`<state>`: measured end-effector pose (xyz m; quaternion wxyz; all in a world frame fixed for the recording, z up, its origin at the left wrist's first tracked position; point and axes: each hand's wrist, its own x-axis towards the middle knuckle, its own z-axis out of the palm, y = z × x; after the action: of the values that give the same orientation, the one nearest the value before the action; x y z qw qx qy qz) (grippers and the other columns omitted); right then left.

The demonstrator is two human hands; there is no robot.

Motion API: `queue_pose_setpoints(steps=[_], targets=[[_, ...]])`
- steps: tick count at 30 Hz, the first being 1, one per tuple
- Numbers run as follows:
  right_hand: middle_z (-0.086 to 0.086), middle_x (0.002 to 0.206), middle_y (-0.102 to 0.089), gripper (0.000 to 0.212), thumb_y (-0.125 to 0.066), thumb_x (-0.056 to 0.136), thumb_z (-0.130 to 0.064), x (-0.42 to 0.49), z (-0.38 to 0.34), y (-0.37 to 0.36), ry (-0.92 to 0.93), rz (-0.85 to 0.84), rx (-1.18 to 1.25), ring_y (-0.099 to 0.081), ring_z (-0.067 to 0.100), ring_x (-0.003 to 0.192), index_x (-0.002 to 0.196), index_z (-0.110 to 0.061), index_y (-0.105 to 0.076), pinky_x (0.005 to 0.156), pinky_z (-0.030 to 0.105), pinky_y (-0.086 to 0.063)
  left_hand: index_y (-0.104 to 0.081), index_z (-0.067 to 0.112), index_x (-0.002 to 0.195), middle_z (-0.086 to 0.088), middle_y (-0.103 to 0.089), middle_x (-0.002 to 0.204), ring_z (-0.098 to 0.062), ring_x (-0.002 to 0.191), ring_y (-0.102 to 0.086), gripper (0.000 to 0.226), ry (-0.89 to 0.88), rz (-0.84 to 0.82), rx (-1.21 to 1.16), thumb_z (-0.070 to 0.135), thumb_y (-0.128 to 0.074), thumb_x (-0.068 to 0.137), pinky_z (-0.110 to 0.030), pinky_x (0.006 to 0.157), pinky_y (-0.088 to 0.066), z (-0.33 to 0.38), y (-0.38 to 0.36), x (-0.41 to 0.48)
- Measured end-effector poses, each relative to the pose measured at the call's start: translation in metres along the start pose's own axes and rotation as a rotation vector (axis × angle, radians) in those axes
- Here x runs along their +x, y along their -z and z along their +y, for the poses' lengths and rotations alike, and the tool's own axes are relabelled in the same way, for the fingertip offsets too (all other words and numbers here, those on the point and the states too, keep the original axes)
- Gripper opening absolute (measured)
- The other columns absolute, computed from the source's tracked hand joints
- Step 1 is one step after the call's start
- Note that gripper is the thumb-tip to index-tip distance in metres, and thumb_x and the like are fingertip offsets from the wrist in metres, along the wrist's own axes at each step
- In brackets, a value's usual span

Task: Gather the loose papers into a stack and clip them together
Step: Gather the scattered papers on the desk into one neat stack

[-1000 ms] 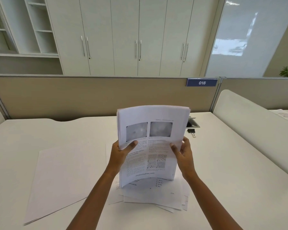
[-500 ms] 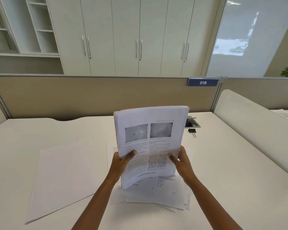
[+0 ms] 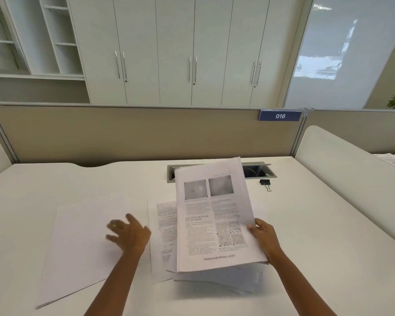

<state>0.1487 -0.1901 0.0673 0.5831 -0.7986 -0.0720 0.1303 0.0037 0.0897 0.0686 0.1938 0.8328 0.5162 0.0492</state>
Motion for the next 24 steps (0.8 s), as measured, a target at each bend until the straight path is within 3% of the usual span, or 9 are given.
queue_pose_setpoints(steps=[2,4,6,10,15,19,24], targets=[[0.015,0.102,-0.068,0.022,-0.048,0.091,-0.003,0.0,0.009,0.0,-0.042,-0.01,-0.039,-0.065,0.035,0.091,0.107,-0.003,-0.064,0.088,0.045,-0.052,-0.004,0.007,0.146,-0.038,-0.001,0.149,-0.047,0.141,0.0,0.084,0.099,-0.065,0.069,0.046,-0.05,0.087,-0.062,0.111,-0.01,-0.017,-0.008,0.004],[0.018,0.104,-0.068,0.023,-0.049,0.091,-0.003,-0.002,0.015,-0.002,-0.076,-0.025,-0.055,-0.065,0.033,0.088,0.109,-0.001,-0.064,0.082,0.04,-0.052,0.003,0.007,0.147,-0.039,0.0,0.149,-0.048,0.141,-0.001,0.09,0.161,-0.12,0.069,0.052,-0.046,0.086,-0.064,0.11,-0.011,-0.027,-0.013,0.004],[0.018,0.106,-0.068,0.024,-0.049,0.092,-0.004,-0.002,0.019,-0.005,-0.108,-0.029,-0.06,-0.064,0.029,0.086,0.111,-0.001,-0.063,0.078,0.034,-0.051,0.003,0.007,0.147,-0.038,-0.001,0.149,-0.047,0.14,-0.007,0.088,0.187,-0.141,0.064,0.053,-0.044,0.087,-0.062,0.109,-0.015,-0.031,-0.015,0.004],[0.016,0.1,-0.067,0.02,-0.049,0.092,-0.005,0.0,0.026,-0.01,-0.174,-0.05,-0.075,-0.063,0.029,0.084,0.105,-0.001,-0.064,0.079,0.035,-0.05,0.001,0.008,0.146,-0.037,-0.009,0.148,-0.047,0.137,-0.018,0.087,0.175,-0.142,0.12,0.049,-0.046,0.087,-0.057,0.107,-0.026,-0.029,-0.01,0.002],[0.01,0.083,-0.067,0.017,-0.048,0.094,-0.01,-0.002,0.031,-0.012,-0.294,-0.125,-0.076,-0.062,0.024,0.07,0.085,-0.005,-0.062,0.058,0.026,-0.049,0.001,0.01,0.146,-0.039,-0.013,0.147,-0.047,0.134,-0.027,0.074,0.132,-0.179,0.242,0.034,-0.043,0.092,-0.053,0.107,-0.032,-0.019,-0.009,-0.008],[0.011,0.084,-0.067,0.016,-0.049,0.094,-0.012,-0.002,0.03,-0.011,-0.309,-0.136,-0.064,-0.062,0.025,0.073,0.084,-0.005,-0.06,0.06,0.026,-0.049,-0.002,0.007,0.147,-0.038,-0.017,0.147,-0.048,0.134,-0.027,0.067,0.099,-0.195,0.262,0.036,-0.034,0.096,-0.054,0.106,-0.033,-0.022,-0.002,-0.01],[0.007,0.078,-0.067,0.02,-0.049,0.094,-0.012,-0.006,0.03,-0.011,-0.308,-0.128,-0.061,-0.062,0.022,0.066,0.077,-0.008,-0.06,0.055,0.025,-0.048,-0.004,-0.001,0.144,-0.031,-0.029,0.145,-0.043,0.132,-0.034,0.07,0.037,-0.184,0.27,0.031,-0.04,0.094,-0.05,0.103,-0.041,-0.026,0.008,-0.007]])
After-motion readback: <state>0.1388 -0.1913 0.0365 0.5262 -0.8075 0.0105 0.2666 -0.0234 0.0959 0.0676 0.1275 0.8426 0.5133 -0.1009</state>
